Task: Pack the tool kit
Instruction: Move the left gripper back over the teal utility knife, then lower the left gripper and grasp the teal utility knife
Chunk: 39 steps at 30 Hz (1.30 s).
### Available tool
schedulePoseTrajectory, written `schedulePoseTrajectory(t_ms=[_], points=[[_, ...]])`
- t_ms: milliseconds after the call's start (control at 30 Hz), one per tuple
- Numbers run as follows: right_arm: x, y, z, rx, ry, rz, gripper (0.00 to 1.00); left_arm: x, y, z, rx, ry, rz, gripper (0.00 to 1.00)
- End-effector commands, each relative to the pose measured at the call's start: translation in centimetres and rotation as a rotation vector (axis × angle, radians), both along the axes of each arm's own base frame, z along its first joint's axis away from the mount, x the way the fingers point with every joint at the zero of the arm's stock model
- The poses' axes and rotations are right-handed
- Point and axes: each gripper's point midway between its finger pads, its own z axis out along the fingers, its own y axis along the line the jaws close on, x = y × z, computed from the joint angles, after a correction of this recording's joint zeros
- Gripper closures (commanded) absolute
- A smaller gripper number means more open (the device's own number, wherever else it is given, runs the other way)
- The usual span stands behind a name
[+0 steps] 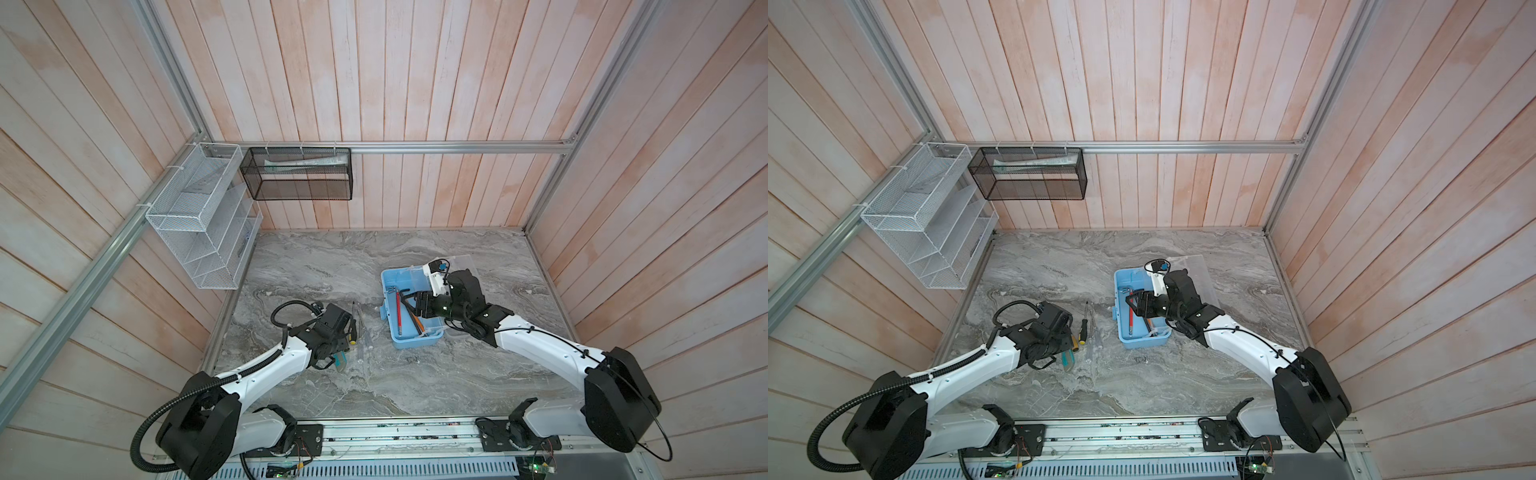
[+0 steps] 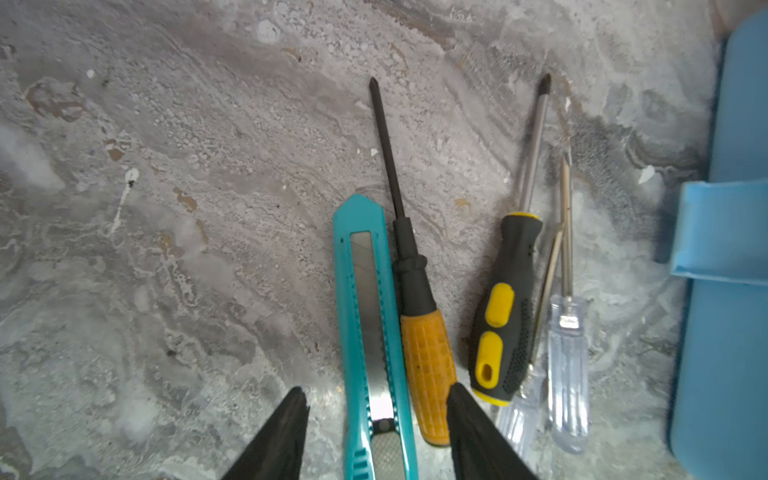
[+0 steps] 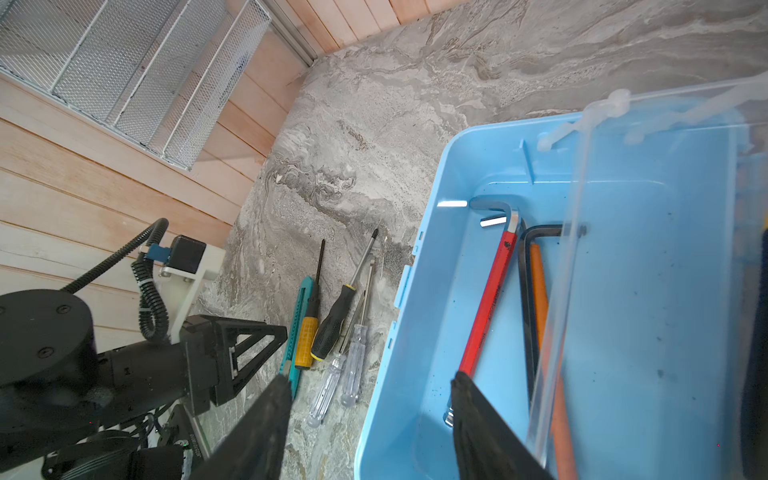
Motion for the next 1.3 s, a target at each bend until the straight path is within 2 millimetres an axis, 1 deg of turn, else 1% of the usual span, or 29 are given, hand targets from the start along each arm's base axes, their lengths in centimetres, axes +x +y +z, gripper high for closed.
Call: schedulePoseTrajectory(t_ms=[0,300,600,733,867,1033,1267], points=[[0.1,0.8,0.7,0.026,-0.012,0.019,0.39,0.4,-0.1,-0.6,-0.016,-0.007,0.009,0.44],[0.2,0.8,0.4,0.02,-0.009,0.018,0.4,0.3,0.0,-1.8,-0.019,0.022,0.014,0.5],[0.3,1.0,0.2,0.024,-0.004,0.022,0.4,-0.1,0.4,-1.6,-0.018,0.019,0.022,0.52],[0.4,1.1,0.1,0.025,-0.003,0.022,0.4,-0.3,0.5,-1.8,-0.023,0.025,0.028,0.56],[0.5,1.1,0.0,0.024,0.0,0.021,0.4,-0.3,0.4,-2.0,-0.034,0.026,0.026,0.56],[0.5,0.9,-0.5,0.018,0.009,0.019,0.4,0.1,-0.1,-2.0,-0.04,0.017,0.006,0.56],[0.7,0.5,-1.3,0.016,0.025,0.009,0.4,0.3,-0.4,-3.1,-0.029,0.046,-0.007,0.57]])
